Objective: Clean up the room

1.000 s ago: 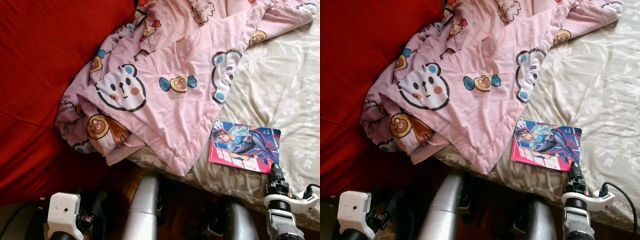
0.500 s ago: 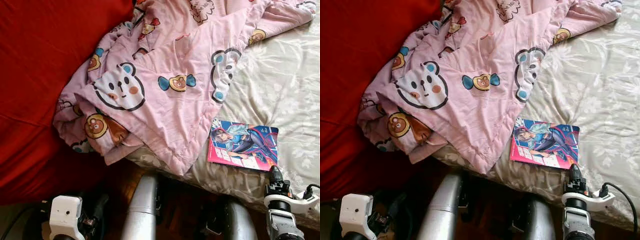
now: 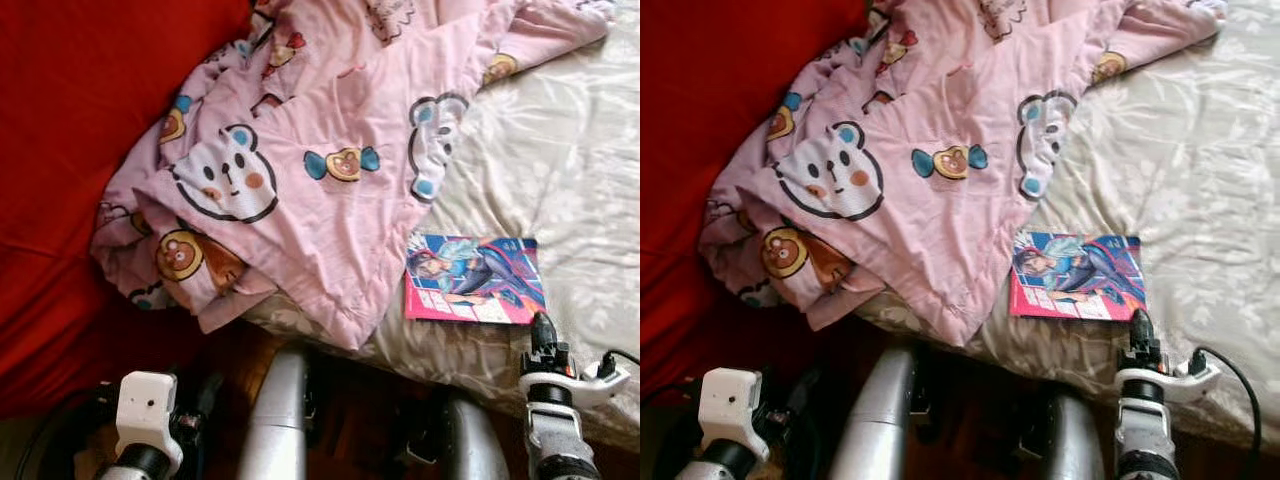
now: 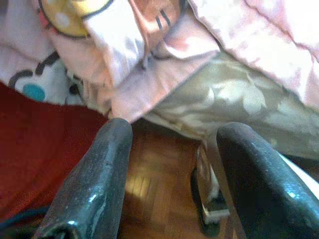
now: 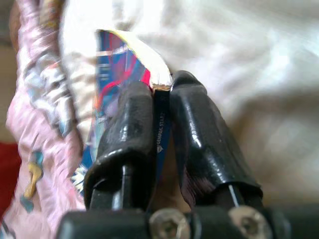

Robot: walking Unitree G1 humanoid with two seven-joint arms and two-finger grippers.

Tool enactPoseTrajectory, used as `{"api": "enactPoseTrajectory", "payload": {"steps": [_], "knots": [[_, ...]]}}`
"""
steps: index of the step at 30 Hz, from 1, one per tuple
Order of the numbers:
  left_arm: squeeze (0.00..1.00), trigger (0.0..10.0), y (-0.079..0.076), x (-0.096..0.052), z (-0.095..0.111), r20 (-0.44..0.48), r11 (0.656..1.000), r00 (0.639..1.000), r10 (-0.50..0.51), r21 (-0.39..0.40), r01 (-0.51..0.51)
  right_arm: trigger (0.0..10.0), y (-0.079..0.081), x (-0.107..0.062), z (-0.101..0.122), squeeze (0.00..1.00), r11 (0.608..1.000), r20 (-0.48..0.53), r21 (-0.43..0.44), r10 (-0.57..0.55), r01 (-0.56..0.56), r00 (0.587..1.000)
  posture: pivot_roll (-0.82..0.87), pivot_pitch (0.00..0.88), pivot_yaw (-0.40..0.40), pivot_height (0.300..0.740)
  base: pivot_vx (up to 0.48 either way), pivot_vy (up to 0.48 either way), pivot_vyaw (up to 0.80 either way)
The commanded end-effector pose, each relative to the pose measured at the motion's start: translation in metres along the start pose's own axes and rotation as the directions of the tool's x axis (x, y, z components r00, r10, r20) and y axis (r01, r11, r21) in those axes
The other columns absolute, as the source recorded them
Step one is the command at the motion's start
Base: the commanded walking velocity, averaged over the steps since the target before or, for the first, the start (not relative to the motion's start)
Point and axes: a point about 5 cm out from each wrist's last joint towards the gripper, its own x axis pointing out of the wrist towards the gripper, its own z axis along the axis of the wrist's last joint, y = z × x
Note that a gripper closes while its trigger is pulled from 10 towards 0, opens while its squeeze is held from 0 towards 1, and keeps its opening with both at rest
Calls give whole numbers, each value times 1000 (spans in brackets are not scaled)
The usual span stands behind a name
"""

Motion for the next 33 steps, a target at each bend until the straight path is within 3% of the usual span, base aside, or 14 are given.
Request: {"api": "enactPoseTrajectory", "payload": {"steps": [1,2,3,6,7,8,9,15,16,19,25,27,30,33], "knots": [[0,10000,4,3,-15,-42,1000,999,30,2,-30,0,12,-4,-8,0,989,-51,-144,20,-28,998,209,455,78,628,0,0,0],[0,10000,4,3,-15,-42,1000,999,30,2,-30,0,12,-4,-8,0,989,-51,-144,20,-28,998,209,455,78,628,0,0,0],[0,10000,4,10,-16,-32,999,999,33,2,-33,0,23,-3,-14,0,972,-83,-230,37,-56,996,186,421,62,628,0,0,0],[0,10000,4,23,-19,-22,999,999,40,4,-40,0,36,-2,-21,0,932,-120,-350,58,-97,991,167,376,41,628,0,0,0],[0,10000,6,26,-19,-11,999,999,53,1,-53,4627,47,-4,-23,0,891,-140,-437,69,-124,988,162,367,35,628,0,0,0],[0,10000,6,26,-19,-11,999,999,53,1,-53,4627,47,-4,-23,0,891,-140,-437,69,-124,988,162,367,35,628,0,0,0],[0,10000,6,33,-19,1,998,998,70,-7,-70,10000,58,-3,-24,0,857,-158,-491,90,-157,983,140,314,7,628,0,0,0],[0,10000,5,51,-21,29,994,995,100,-37,-99,10000,80,-1,-33,0,769,-211,-603,104,-213,972,117,239,-20,628,0,0,0],[0,10000,4,55,-22,41,993,993,107,-46,-105,10000,89,0,-36,0,713,-235,-656,120,-249,964,112,217,-29,628,0,0,0],[0,10000,4,58,-24,42,992,992,119,-57,-117,10000,99,1,-39,0,677,-243,-683,144,-275,959,99,199,-37,628,0,0,0],[0,10000,4,64,-36,26,981,985,171,-100,-168,10000,97,3,-39,0,651,-235,-724,77,-228,969,82,168,-76,628,0,0,0],[0,10000,3,65,-39,24,979,984,176,-105,-173,10000,97,3,-37,0,664,-215,-719,70,-206,974,81,164,-80,628,0,0,0],[0,10000,-2,68,-42,20,978,984,175,-119,-171,10000,97,6,-38,0,629,-242,-745,57,-223,969,64,153,-89,648,0,0,0],[0,10000,-4,70,-43,16,978,985,173,-123,-170,10000,99,8,-38,0,635,-235,-740,64,-221,970,60,149,-93,663,0,0,0]]}}
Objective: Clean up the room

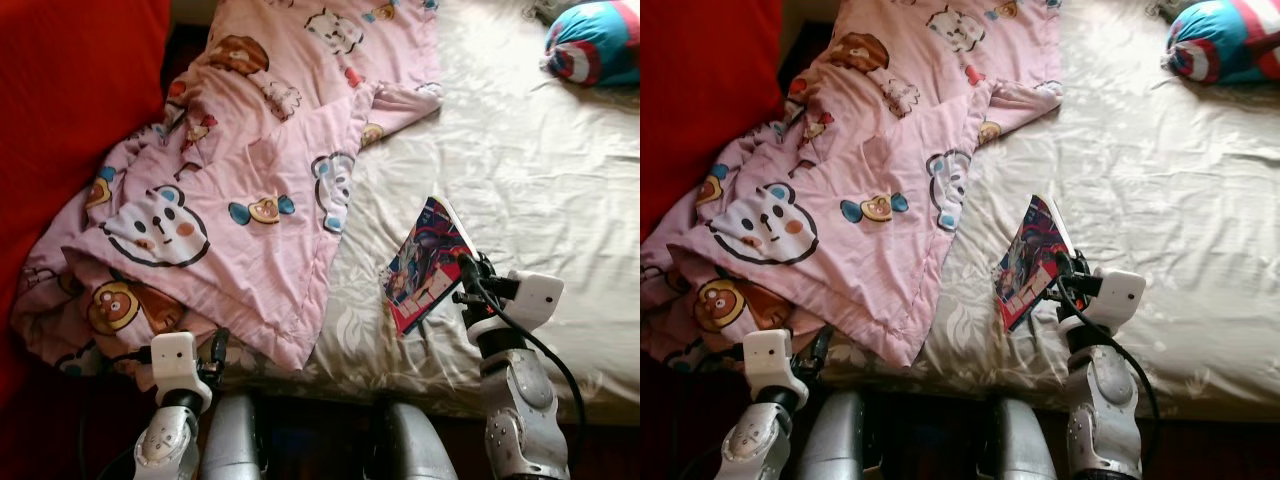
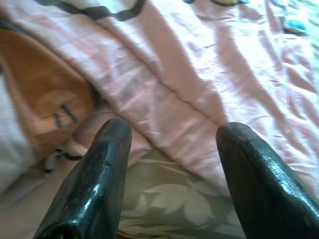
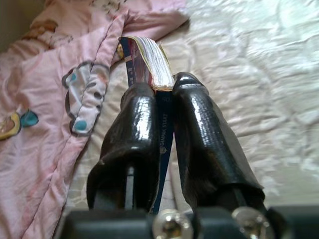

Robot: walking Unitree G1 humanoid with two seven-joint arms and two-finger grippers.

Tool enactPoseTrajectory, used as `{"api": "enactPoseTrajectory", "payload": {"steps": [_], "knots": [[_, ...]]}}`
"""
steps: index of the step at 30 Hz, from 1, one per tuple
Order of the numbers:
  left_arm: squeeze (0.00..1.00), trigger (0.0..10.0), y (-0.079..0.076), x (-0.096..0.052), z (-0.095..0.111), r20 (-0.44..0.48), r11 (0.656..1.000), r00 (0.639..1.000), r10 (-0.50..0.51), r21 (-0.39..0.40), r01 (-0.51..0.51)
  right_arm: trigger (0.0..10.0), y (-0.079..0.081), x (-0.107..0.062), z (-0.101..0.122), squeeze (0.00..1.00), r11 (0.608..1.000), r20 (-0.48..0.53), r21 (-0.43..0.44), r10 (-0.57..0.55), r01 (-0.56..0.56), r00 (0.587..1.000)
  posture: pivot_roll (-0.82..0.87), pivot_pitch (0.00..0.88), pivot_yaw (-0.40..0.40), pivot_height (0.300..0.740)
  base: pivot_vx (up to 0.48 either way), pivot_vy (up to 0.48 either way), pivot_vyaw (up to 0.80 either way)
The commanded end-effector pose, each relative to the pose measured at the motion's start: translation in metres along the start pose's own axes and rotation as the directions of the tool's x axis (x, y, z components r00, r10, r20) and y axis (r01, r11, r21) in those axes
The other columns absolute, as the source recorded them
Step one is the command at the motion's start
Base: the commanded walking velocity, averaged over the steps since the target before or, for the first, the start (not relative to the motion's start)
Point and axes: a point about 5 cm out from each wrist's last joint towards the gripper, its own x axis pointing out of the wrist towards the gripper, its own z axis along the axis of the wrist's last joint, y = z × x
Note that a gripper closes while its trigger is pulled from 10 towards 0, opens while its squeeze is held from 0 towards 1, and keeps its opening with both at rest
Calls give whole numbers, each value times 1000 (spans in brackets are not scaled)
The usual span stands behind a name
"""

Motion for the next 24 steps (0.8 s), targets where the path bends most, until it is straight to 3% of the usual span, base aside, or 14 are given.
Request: {"api": "enactPoseTrajectory", "payload": {"steps": [1,4,12,14,18,24], "knots": [[0,10000,1,-3,-9,-29,1000,999,17,-11,-18,10000,-1,1,4,0,1000,16,-3,-7,7,1000,61,149,-96,673,0,0,0],[0,10000,0,-1,-13,-33,999,999,23,-22,-24,10000,-1,1,2,0,1000,2,-8,-14,14,1000,67,150,-99,688,0,0,0],[0,10000,9,-8,-46,-194,998,980,49,-38,-57,10000,-8,-5,-8,0,999,-36,-13,-44,43,998,76,153,-94,740,0,0,0],[0,10000,16,-12,-59,-260,996,963,66,-33,-77,10000,-8,-6,-8,0,999,-36,-9,-49,48,998,77,144,-90,740,0,0,0],[0,10000,19,-15,-66,-305,997,950,62,-23,-72,10000,-7,-6,-9,0,999,-31,-1,-45,45,998,82,139,-85,740,0,0,0],[0,10000,30,-29,-89,-436,995,896,90,0,-101,10000,-11,-12,-20,0,996,-58,-23,-92,91,994,81,129,-75,740,0,0,0]]}}
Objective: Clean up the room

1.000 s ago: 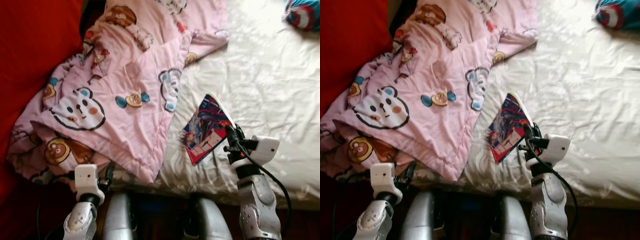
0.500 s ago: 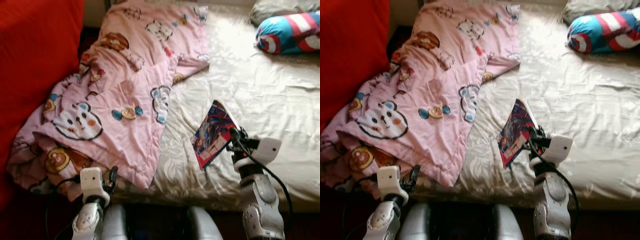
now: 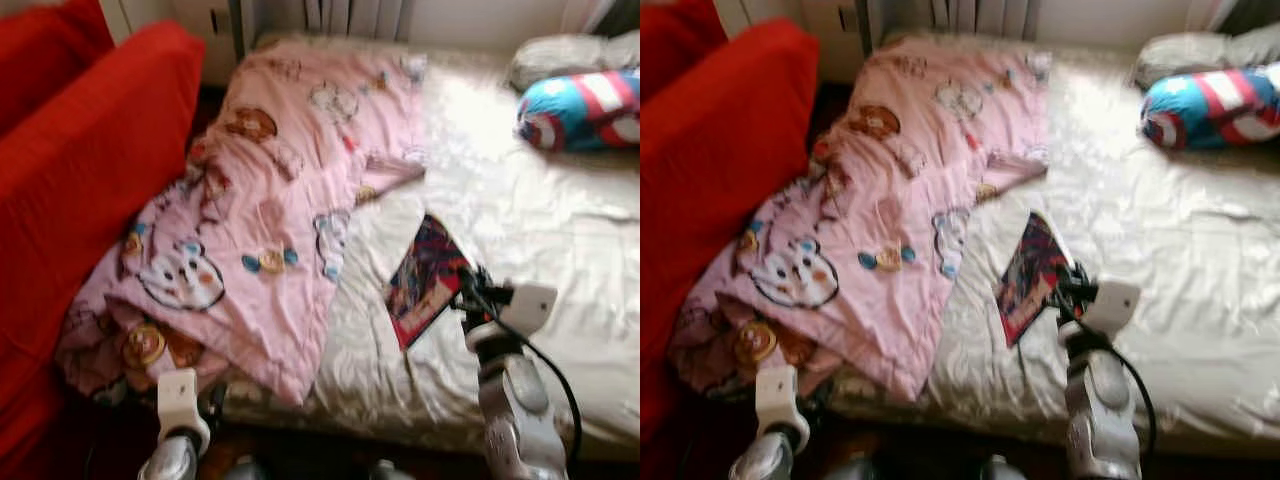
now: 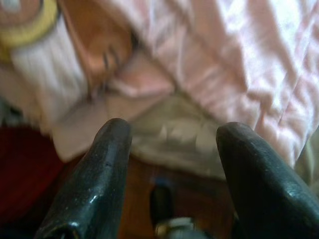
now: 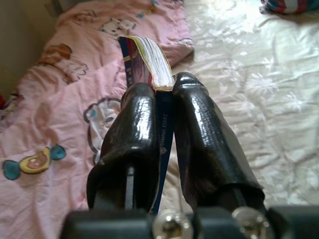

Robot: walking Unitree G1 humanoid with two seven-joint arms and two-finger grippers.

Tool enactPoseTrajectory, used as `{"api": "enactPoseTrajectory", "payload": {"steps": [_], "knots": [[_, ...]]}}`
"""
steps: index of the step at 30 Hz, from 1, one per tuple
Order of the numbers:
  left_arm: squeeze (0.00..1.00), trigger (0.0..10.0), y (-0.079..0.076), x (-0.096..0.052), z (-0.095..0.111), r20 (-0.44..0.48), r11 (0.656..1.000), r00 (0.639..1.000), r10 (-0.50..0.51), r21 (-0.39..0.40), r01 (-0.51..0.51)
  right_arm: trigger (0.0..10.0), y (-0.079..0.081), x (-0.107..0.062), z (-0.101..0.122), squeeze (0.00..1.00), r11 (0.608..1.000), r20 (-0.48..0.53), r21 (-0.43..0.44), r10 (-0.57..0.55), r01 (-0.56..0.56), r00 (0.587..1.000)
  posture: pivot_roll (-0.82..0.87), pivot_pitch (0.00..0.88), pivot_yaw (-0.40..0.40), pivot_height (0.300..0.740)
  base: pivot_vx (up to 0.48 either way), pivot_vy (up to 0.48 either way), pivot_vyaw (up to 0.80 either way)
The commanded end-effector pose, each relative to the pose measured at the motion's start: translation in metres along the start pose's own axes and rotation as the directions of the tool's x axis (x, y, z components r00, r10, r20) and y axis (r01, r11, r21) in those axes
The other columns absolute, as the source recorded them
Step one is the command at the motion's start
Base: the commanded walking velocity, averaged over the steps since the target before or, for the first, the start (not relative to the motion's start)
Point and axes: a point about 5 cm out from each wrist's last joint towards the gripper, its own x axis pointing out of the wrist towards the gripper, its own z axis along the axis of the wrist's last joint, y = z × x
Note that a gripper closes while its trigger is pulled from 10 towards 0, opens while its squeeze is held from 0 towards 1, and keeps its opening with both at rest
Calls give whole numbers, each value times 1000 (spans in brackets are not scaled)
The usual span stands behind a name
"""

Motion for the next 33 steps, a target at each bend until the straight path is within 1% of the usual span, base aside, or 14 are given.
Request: {"api": "enactPoseTrajectory", "payload": {"steps": [1,6,9,12,17,24,31,33], "knots": [[0,10000,9,-8,-19,-82,999,996,31,-6,-32,10000,-6,-6,-2,0,999,7,-14,-35,35,999,79,127,-75,740,0,0,0],[0,10000,10,-16,-39,-150,999,988,32,-5,-33,10000,-11,-8,-7,0,997,-10,-15,-71,70,997,78,112,-79,740,0,0,0],[0,10000,10,-18,-42,-159,999,987,36,0,-36,10000,-13,-5,-6,0,996,-17,-26,-81,81,997,81,112,-86,740,0,0,0],[0,10000,10,-20,-45,-161,999,986,37,10,-36,10000,-14,-3,-5,0,997,-17,-26,-79,79,997,80,113,-87,740,0,-80,-765],[0,10000,9,-21,-48,-172,999,984,38,20,-35,10000,-12,-4,-6,0,996,-9,-34,-87,86,996,81,117,-86,740,0,-373,-756],[0,10000,11,-21,-47,-170,999,985,36,24,-32,10000,-9,-5,-8,0,996,-10,-34,-78,77,997,82,136,-80,740,0,-415,0],[0,10000,12,-22,-48,-170,999,985,36,30,-31,10000,-12,-5,-8,0,995,-17,-22,-99,98,995,81,149,-78,740,0,-415,0],[0,10000,13,-22,-49,-172,999,984,36,31,-31,10000,-13,-6,-9,0,994,-32,-17,-104,104,994,82,157,-77,740,0,-416,-616]]}}
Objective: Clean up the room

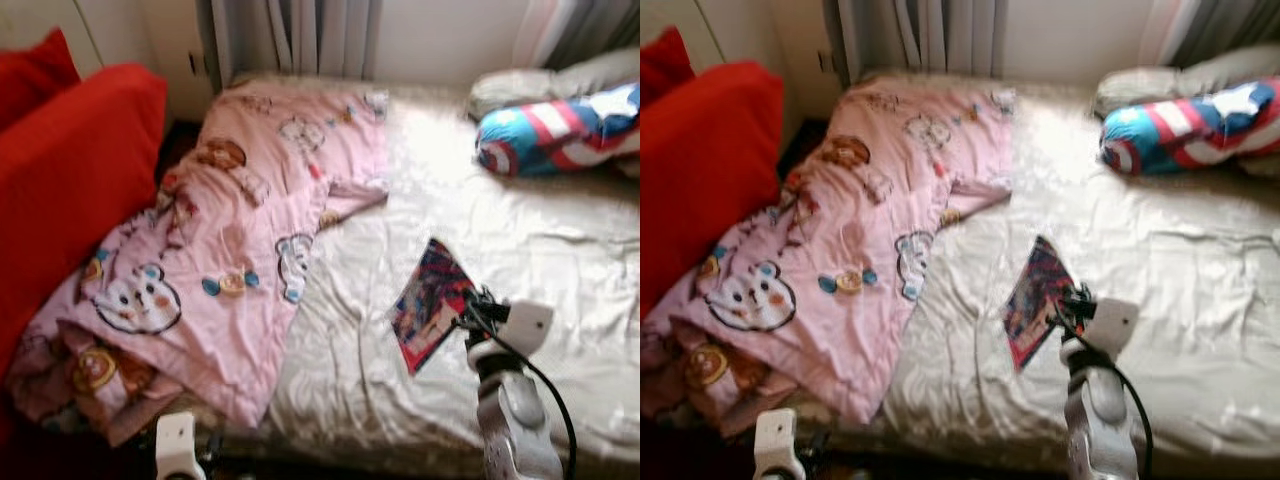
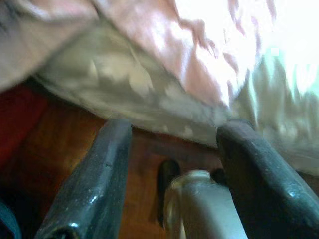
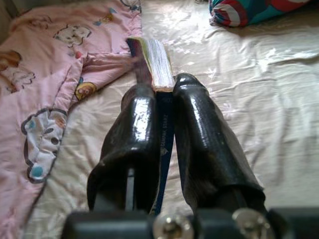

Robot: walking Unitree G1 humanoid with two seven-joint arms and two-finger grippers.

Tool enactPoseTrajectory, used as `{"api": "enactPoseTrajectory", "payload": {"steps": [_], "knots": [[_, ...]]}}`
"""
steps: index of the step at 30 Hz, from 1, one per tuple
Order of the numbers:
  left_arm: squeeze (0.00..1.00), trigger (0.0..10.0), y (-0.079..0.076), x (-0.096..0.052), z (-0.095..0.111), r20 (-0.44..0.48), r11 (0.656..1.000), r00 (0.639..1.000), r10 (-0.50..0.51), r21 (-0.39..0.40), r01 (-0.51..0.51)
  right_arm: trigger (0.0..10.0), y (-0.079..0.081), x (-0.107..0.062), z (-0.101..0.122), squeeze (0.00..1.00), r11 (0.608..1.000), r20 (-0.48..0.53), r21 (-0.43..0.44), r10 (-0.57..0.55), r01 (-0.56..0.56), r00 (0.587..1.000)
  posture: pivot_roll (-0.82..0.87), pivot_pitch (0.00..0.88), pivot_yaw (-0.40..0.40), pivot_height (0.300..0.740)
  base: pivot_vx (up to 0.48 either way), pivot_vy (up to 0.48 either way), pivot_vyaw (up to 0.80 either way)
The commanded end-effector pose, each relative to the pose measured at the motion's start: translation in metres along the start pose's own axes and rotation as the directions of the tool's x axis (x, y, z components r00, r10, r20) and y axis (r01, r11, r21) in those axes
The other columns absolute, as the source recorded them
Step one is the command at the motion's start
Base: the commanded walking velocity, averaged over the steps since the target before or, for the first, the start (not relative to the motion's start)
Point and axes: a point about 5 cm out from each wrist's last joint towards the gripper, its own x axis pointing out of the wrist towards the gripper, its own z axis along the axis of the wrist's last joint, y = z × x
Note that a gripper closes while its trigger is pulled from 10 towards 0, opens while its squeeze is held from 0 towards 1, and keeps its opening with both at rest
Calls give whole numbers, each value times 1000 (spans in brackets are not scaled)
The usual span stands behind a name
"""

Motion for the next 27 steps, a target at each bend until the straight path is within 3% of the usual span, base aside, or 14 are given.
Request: {"api": "enactPoseTrajectory", "payload": {"steps": [1,27], "knots": [[0,10000,-2,-2,-6,-22,1000,1000,-9,14,9,10000,-5,0,4,0,1000,15,11,-21,21,1000,82,157,-77,740,0,-416,-750],[0,10000,2,-3,-7,-30,999,999,-15,36,17,10000,0,-3,1,0,1000,19,11,3,-3,1000,87,185,-64,740,0,-406,-29]]}}
